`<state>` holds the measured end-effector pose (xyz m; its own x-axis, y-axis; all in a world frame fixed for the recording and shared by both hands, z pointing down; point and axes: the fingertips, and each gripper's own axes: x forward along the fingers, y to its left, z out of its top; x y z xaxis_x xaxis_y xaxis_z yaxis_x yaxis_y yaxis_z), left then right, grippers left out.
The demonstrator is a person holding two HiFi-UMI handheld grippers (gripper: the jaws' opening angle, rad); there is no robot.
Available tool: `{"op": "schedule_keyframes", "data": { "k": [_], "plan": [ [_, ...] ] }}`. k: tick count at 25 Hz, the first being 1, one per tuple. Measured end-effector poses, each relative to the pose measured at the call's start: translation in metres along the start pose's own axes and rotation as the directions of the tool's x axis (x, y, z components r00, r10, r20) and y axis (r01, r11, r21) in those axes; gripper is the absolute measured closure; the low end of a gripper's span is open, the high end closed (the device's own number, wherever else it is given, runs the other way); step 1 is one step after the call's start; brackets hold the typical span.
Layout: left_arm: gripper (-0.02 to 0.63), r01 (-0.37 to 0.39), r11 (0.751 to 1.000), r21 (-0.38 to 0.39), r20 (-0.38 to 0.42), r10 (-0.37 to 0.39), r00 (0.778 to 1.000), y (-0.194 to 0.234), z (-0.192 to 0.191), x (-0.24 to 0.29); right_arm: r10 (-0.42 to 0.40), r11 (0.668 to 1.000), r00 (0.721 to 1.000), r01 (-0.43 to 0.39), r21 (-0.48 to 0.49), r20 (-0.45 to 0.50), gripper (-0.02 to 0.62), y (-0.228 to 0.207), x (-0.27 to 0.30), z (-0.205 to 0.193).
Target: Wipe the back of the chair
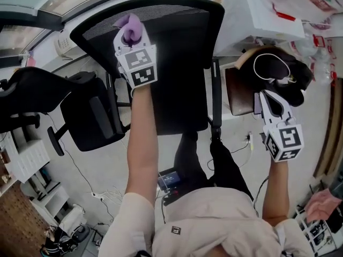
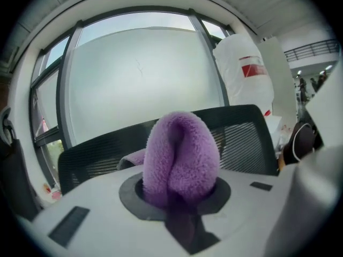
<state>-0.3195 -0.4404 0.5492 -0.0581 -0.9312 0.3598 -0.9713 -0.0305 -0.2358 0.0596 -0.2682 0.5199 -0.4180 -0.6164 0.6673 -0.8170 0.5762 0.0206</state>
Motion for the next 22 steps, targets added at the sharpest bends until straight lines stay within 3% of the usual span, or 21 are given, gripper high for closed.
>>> {"op": "schedule_keyframes", "data": {
  "k": [5,10,18,22],
  "plan": [
    [0.529,0.178,0.983,-0.030,0.069,-0.176,0.982,-0.130,0.038,0.003,-0.039,0.999,0.999,0.040,0.037,-0.011,0.601,-0.029,-0.022,-0.025],
    [0.529,0.311,0.950,0.013,0.105,-0.310,0.945,-0.222,0.066,-0.007,-0.072,0.996,0.997,0.073,0.059,-0.024,0.601,-0.050,-0.037,-0.044],
    [0.531,0.316,0.948,0.026,0.113,-0.317,0.942,-0.218,0.065,-0.008,-0.056,0.997,0.998,0.057,0.055,-0.025,0.601,-0.050,-0.031,-0.043],
    [0.531,0.250,0.968,0.021,0.100,-0.251,0.963,-0.175,0.047,-0.006,-0.027,0.999,0.999,0.028,0.029,-0.026,0.601,-0.036,-0.016,-0.030]
  ]
}}
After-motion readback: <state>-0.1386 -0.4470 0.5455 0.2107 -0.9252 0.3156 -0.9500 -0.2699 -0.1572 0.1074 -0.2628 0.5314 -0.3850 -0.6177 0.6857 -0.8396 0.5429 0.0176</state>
